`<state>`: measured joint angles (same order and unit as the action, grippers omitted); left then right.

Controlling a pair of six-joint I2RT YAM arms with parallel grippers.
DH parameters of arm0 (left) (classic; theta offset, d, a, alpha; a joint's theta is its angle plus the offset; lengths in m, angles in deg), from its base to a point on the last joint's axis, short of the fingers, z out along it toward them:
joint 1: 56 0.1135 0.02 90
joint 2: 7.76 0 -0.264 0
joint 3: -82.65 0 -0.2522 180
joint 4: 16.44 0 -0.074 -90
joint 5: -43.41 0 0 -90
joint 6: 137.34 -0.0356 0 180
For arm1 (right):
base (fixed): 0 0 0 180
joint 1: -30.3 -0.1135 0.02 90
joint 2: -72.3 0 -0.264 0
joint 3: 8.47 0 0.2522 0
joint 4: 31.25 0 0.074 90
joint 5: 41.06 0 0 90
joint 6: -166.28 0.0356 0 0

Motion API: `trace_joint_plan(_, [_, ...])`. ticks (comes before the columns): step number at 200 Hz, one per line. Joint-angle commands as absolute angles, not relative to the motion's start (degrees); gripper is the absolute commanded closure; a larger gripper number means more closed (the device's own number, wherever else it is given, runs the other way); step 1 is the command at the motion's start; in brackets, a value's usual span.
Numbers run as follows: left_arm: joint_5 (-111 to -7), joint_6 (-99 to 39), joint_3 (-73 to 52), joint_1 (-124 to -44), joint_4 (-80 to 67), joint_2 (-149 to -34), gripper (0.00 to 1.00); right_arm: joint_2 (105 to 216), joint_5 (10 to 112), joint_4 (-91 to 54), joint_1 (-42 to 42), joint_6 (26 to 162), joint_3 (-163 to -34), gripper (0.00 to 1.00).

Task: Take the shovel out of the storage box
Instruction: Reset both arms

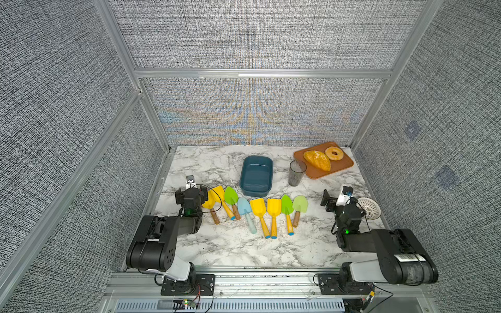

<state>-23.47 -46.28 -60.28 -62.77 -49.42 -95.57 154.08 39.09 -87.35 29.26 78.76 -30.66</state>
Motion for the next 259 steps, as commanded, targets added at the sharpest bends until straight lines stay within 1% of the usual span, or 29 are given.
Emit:
trace_joint_plan(1, [-23.9, -46.3, -60.0, -62.7, -50.7, -95.5, 0.01, 155.7, 38.4, -91.7, 28.6, 77.5, -31.8, 0.01])
trace_joint_plan(25, [-23.9, -46.4, -60.0, -62.7, -50.5, -95.4, 0.01, 159.7, 37.2, -90.7, 27.1, 76.1, -34.5, 0.01])
trace_joint_plan(223, [-23.7, -46.4, -60.5, -62.8, -51.2, -95.3, 0.01, 159.0, 37.7, -89.6, 27.2, 75.9, -34.5, 0.01])
trace_joint_plan(240, [-22.6, -45.8, -62.5, -62.8, -53.9, -94.4, 0.01, 158.2, 38.5, -94.4, 26.7, 75.0, -31.1, 0.01])
trace_joint_plan(250, [-22.6, -45.8, -63.7, -62.8, -55.9, -94.0, 0.01, 157.5, 38.0, -101.0, 26.6, 75.1, -27.1, 0.01])
trace_joint_plan(259, [-22.7, -45.9, -63.7, -62.8, -56.0, -94.1, 0.01, 158.2, 35.4, -107.5, 26.6, 76.2, -23.8, 0.01])
